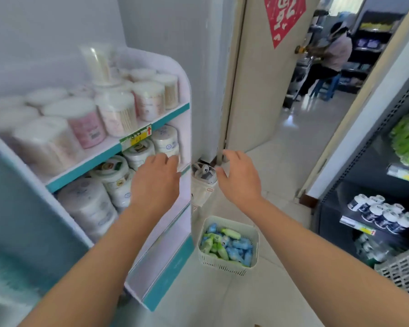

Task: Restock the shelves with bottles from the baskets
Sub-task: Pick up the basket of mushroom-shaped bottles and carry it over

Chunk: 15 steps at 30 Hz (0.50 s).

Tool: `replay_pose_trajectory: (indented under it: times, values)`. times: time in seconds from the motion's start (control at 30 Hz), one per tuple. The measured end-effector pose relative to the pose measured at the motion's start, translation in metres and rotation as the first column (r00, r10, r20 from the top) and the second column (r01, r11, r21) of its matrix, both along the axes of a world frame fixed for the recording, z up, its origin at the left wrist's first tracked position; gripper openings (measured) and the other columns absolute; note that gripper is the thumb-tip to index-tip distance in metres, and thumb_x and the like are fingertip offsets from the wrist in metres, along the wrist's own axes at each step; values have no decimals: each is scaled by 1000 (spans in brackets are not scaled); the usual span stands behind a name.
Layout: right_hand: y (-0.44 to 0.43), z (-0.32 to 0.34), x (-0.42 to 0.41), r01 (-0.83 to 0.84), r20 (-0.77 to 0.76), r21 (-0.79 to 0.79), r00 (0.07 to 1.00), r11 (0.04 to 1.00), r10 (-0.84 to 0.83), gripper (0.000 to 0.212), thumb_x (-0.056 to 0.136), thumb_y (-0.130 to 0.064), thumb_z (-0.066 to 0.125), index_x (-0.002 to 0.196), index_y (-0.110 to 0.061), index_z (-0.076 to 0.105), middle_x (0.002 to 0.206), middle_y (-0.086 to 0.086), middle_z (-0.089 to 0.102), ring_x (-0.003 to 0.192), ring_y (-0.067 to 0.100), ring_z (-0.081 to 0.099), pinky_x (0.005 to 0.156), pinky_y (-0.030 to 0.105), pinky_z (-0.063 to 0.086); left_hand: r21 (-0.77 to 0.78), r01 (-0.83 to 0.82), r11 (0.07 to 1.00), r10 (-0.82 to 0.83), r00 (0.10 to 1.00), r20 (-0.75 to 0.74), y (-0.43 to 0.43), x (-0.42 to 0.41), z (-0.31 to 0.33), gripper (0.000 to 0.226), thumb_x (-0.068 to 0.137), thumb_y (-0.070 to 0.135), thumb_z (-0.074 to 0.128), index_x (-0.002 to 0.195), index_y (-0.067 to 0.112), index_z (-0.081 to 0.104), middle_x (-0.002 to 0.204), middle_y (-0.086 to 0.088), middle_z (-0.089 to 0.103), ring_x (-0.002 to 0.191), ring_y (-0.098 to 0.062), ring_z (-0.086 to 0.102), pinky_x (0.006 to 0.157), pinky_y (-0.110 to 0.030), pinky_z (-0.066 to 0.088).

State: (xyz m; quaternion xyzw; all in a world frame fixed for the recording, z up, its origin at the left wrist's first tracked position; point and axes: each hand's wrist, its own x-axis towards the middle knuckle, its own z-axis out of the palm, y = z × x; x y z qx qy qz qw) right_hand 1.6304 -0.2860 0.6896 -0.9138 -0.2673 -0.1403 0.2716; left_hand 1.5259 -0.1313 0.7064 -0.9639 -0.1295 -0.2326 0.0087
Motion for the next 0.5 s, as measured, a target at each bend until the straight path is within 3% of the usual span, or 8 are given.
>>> replay_pose_trajectory:
  times: [0.13,0.27,0.5]
  values:
    - [16,29,-59,-150,70,30,987,988,148,41,92,-27,55,129,-11,50,118,9,55,109,28,51,84,37,43,98,-124,988,123,992,17,8,-80,28,22,78,16,71,95,5,65,87,-14,62,82,-37,58,58,-40,48]
    - [39,55,-117,-288,145,39,949,957,280,42,92,-27,55,130,-10,50,117,10,56,111,28,49,86,36,42,190,-250,950,242,968,63,13,-158,53,22,65,11,78,81,6,64,71,-12,59,66,-34,58,44,-31,41]
    - [78,86,-217,-455,217,40,873,889,437,41,91,-28,55,128,-11,51,119,8,55,112,27,49,88,40,46,256,-380,889,352,924,149,8,-282,89,23,66,14,77,83,5,64,71,-12,58,66,-34,58,47,-31,40]
